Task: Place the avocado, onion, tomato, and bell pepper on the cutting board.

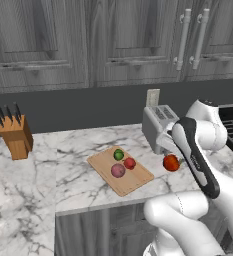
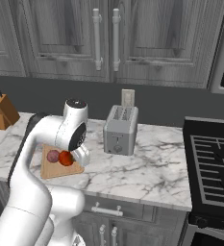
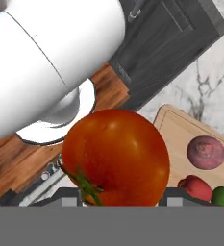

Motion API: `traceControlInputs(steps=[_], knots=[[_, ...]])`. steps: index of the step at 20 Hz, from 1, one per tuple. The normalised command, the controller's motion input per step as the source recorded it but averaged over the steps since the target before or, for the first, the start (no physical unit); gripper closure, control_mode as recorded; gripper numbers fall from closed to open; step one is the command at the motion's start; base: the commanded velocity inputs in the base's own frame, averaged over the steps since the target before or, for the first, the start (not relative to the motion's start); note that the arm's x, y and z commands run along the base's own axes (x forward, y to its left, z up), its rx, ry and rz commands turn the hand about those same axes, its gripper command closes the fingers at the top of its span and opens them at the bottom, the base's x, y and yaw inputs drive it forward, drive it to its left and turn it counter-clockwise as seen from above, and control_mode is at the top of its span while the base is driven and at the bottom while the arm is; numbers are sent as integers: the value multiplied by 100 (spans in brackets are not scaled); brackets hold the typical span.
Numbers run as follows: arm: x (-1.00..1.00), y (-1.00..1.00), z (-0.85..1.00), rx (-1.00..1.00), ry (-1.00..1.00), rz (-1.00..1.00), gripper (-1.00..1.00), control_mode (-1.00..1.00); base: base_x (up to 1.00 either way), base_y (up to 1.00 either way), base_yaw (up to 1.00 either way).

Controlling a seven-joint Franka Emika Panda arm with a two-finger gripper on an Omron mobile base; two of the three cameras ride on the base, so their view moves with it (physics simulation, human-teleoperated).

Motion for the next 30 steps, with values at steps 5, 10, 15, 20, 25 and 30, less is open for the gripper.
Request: traceControlInputs(steps=[5, 10, 15, 20, 25, 30], knots=[[12, 62, 0, 0, 0, 7, 100, -100, 0, 0, 0], [39, 41, 0, 0, 0, 7, 100, -100, 0, 0, 0], [38, 28, -1, 0, 0, 7, 100, -100, 0, 0, 0], [20, 7, -9, 0, 0, 8, 100, -100, 0, 0, 0], [0, 0, -17, 0, 0, 8, 100, -100, 0, 0, 0], [0, 0, -28, 0, 0, 7, 100, -100, 0, 0, 0]])
